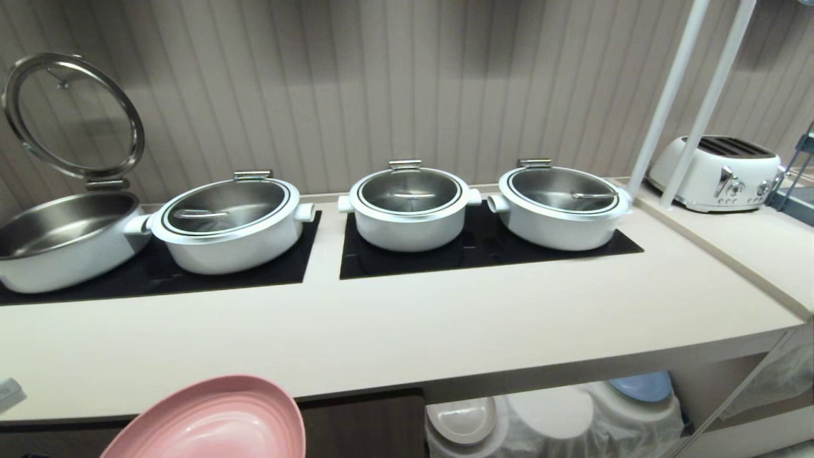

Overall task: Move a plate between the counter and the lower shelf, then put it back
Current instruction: Put the plate in the cupboard

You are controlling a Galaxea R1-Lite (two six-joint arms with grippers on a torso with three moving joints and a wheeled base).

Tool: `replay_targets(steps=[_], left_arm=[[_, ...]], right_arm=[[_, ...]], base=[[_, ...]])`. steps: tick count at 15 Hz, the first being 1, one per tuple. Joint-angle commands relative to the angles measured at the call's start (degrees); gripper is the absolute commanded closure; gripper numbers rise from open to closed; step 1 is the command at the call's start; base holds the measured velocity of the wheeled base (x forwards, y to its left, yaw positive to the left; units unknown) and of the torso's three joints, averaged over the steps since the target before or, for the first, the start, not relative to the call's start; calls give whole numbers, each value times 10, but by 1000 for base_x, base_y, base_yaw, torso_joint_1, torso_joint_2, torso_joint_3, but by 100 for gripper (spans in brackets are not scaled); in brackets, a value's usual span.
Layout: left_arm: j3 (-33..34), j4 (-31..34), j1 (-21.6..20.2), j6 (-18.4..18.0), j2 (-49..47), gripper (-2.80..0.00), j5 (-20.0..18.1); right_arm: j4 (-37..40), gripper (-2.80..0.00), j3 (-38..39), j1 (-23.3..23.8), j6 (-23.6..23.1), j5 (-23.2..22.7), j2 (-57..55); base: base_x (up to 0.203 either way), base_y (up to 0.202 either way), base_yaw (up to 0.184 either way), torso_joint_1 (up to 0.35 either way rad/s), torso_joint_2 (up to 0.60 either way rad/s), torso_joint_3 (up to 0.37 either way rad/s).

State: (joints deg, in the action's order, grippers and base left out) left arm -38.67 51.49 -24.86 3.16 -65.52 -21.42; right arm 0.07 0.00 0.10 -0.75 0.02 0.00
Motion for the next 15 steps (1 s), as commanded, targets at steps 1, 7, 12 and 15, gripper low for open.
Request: replay_targets(steps=[1, 7, 12, 15], left_arm=[[1, 6, 0, 0, 8, 0, -1], [1, 7, 1, 0, 12, 0, -1], [2, 8, 1, 1, 14, 0, -1], [2, 8, 1, 1, 15, 0, -2]], right_arm=[[-1, 0, 0, 0, 0, 0, 0], [-1, 0, 0, 0, 0, 0, 0], [0, 0, 0, 0, 0, 0, 0], [0, 0, 0, 0, 0, 0, 0]], base=[[0, -191, 0, 6, 2, 2], [0, -194, 1, 3, 2, 3], [0, -193, -1, 3, 0, 1], [0, -194, 0, 0, 0, 4]])
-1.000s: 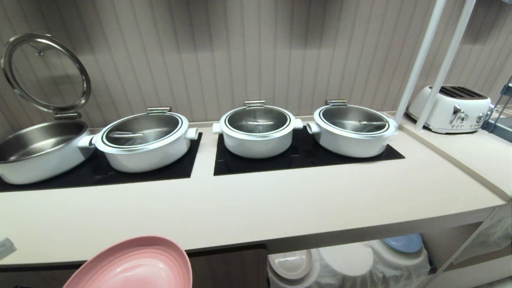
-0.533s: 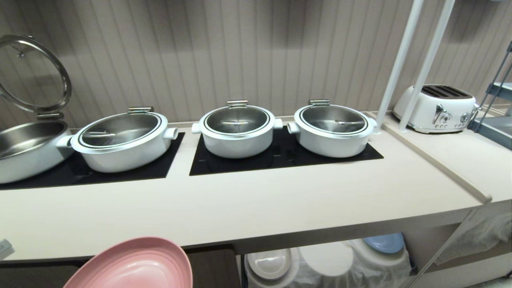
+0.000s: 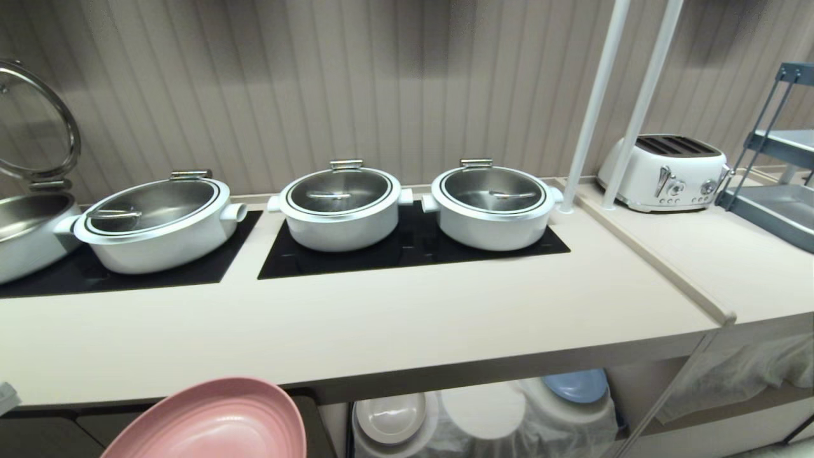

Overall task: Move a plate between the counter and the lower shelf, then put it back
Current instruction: Put the plate in the cupboard

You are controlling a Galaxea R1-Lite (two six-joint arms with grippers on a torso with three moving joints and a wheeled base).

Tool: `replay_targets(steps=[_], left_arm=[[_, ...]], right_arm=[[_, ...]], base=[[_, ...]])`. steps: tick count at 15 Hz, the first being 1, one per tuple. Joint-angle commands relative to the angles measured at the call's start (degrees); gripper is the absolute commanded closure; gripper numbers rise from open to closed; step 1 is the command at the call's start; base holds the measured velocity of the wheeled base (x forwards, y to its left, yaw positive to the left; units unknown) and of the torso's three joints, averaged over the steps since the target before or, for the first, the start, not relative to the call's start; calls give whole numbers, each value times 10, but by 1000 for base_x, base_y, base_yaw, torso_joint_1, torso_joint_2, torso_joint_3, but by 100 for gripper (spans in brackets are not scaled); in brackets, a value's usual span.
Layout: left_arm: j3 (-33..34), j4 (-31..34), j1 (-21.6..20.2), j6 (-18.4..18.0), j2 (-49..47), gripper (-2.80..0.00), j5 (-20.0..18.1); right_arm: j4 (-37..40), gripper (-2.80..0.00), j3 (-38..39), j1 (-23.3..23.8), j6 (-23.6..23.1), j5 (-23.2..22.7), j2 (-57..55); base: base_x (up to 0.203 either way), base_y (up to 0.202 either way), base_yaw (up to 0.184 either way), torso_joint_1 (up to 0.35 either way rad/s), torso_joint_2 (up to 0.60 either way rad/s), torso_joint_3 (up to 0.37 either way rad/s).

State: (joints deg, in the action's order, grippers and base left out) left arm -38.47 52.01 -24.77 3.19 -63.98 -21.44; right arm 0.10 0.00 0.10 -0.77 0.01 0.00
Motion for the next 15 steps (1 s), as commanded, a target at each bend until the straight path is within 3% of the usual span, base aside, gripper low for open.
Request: replay_targets(steps=[1, 15], left_arm=[[1, 3, 0, 1, 0, 0, -2], [8, 2, -1, 1, 3, 0, -11]], right_arm=[[0, 0, 0, 0, 0, 0, 0], [0, 0, 0, 0, 0, 0, 0]], base=[[0, -190, 1, 2, 2, 7], [0, -194, 1, 2, 2, 3]])
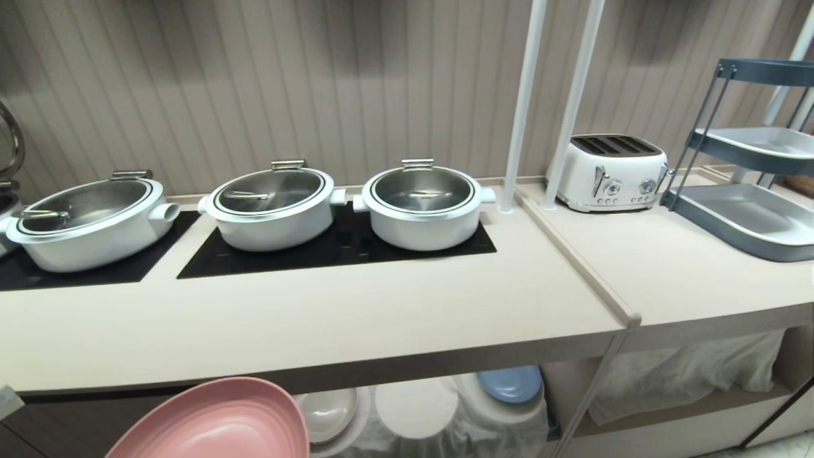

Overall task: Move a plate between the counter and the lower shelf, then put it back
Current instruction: Put the plate in the cupboard

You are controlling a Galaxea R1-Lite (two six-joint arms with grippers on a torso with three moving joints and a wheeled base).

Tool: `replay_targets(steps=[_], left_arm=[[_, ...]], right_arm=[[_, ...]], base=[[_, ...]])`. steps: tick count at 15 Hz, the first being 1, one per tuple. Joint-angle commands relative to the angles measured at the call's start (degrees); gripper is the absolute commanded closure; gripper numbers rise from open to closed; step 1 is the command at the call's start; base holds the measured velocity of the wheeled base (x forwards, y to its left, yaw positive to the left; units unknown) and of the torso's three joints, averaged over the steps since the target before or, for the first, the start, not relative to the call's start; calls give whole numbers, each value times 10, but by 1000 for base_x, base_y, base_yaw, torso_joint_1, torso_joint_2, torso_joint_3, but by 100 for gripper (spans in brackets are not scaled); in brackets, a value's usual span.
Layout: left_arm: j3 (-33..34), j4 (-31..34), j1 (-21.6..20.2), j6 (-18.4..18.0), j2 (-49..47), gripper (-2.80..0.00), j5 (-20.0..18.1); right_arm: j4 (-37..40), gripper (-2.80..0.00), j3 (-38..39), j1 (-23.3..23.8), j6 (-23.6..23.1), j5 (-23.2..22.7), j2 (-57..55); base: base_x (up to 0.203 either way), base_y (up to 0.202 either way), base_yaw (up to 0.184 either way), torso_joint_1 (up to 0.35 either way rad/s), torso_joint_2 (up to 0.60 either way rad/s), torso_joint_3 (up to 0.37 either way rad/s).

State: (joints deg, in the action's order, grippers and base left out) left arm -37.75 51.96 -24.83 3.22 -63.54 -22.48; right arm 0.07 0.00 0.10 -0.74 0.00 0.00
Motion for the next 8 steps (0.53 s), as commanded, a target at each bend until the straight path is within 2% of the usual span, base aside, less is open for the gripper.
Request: replay_targets(steps=[1, 6, 8], left_arm=[[1, 3, 0, 0, -1, 0, -1], [1, 3, 0, 0, -1, 0, -1], [2, 3, 0, 0, -1, 0, -1]], right_arm=[[0, 0, 0, 0, 0, 0, 0], [0, 0, 0, 0, 0, 0, 0], [0, 0, 0, 0, 0, 0, 0]], base=[[0, -195, 2, 2, 2, 2], [0, -191, 1, 0, 1, 2], [0, -112, 0, 4, 0, 2]])
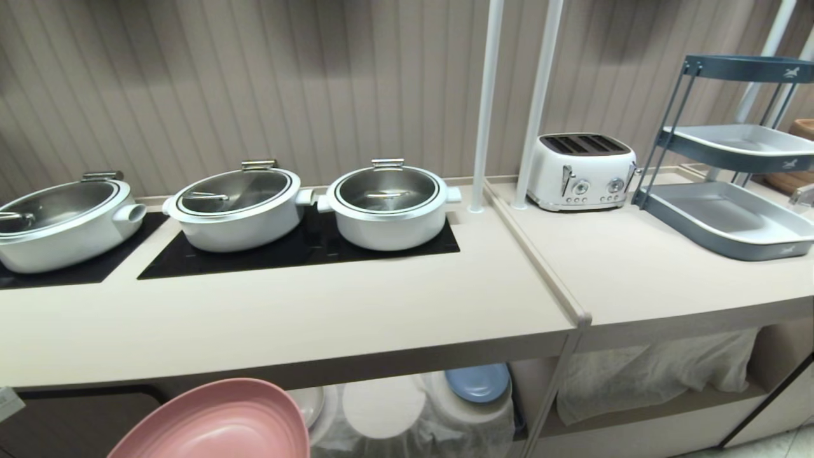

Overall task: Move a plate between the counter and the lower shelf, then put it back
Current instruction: Put the plate in the cupboard

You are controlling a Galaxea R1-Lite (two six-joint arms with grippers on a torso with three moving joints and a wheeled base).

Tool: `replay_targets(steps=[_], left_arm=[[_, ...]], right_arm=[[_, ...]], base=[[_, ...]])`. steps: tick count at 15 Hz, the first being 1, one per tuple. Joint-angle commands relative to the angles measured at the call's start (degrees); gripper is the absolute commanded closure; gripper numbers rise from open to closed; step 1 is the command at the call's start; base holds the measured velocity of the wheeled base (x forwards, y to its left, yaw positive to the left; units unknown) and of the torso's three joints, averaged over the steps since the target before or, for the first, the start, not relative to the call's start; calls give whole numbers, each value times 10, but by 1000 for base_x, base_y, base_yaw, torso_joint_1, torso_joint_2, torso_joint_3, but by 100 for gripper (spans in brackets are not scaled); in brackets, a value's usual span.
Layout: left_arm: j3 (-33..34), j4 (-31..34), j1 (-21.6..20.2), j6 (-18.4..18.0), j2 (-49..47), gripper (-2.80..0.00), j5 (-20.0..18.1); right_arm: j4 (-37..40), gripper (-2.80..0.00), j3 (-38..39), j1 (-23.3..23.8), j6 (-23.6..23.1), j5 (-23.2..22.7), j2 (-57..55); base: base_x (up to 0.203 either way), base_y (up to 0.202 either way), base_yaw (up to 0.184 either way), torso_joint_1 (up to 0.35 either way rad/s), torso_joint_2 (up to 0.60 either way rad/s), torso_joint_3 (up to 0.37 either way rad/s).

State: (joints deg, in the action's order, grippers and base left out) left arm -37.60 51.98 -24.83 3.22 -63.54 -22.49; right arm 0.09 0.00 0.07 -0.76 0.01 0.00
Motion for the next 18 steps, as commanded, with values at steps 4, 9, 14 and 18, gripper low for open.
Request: replay_targets(steps=[4, 9, 14, 18], left_arm=[[0, 3, 0, 0, -1, 0, -1], [-6, 2, 0, 0, -3, 0, 2], [-7, 2, -4, 0, 6, 0, 5], [-8, 1, -2, -1, 12, 0, 6]], right_arm=[[-1, 0, 0, 0, 0, 0, 0], [0, 0, 0, 0, 0, 0, 0], [0, 0, 0, 0, 0, 0, 0], [0, 0, 0, 0, 0, 0, 0]], base=[[0, 0, 0, 0, 0, 0], [0, 0, 0, 0, 0, 0], [0, 0, 0, 0, 0, 0], [0, 0, 0, 0, 0, 0]])
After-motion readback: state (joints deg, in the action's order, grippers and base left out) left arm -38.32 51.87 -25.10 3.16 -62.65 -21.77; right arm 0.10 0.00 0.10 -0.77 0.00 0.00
